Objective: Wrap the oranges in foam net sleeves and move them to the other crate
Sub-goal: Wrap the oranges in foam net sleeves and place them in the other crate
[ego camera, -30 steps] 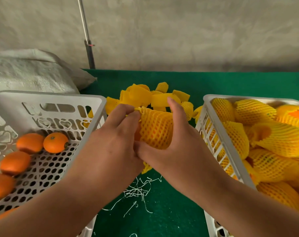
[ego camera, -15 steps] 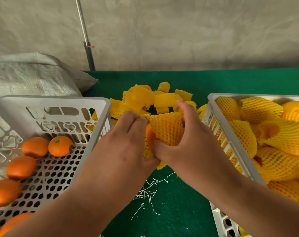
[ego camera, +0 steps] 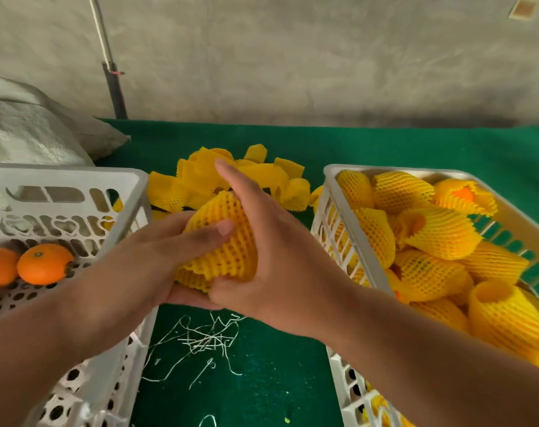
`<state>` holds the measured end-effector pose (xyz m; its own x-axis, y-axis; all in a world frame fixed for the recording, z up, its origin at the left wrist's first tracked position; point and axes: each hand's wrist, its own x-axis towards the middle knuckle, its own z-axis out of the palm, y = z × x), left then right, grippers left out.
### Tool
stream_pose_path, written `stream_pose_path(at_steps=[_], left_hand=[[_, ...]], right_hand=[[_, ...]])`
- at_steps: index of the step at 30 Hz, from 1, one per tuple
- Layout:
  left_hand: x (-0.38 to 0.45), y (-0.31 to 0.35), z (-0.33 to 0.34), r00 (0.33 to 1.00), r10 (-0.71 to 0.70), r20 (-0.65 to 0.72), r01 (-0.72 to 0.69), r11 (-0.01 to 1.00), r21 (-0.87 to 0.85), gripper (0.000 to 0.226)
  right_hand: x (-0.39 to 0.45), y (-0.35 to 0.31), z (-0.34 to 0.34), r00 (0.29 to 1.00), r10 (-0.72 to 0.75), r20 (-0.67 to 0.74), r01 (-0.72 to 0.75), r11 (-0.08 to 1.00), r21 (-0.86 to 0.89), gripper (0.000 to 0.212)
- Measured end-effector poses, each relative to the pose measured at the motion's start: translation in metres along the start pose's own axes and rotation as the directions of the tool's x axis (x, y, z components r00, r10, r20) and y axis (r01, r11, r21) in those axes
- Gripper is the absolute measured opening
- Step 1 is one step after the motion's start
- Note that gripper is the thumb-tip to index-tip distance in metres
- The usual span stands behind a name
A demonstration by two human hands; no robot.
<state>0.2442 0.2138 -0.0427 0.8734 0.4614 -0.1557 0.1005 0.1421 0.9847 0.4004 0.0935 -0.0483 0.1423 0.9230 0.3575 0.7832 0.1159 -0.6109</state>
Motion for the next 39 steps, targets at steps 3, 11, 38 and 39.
stream_pose_path(at_steps=[3, 11, 38, 39], left_hand=[[0.003, -0.006, -0.009, 0.996, 0.042, -0.081, -0.034, 0.994, 0.103, 0.063], [0.013, -0.022, -0.014, 0.966, 0.189, -0.174, -0.091, 0.886, 0.455, 0.116], [0.002, -0.053, -0.016, 1.000, 0.023, -0.012, 0.008, 0.165, 0.986, 0.048], [-0.003, -0.046, -0.008, 1.000, 0.012, -0.026, 0.023, 0.167, 0.986, 0.047]], right_hand=[[0.002, 0.004, -0.002, 0.997, -0.009, 0.083, 0.010, 1.000, -0.001, 0.126], [-0.005, -0.006, -0.023, 0.974, -0.054, 0.222, 0.150, 0.883, -0.445, 0.086], [-0.119, -0.006, -0.148, 0.962, 0.256, -0.097, -0.272, 0.848, -0.455, 0.072], [-0.104, -0.017, -0.135, 0.971, 0.225, -0.076, -0.235, 0.870, -0.434, 0.071]])
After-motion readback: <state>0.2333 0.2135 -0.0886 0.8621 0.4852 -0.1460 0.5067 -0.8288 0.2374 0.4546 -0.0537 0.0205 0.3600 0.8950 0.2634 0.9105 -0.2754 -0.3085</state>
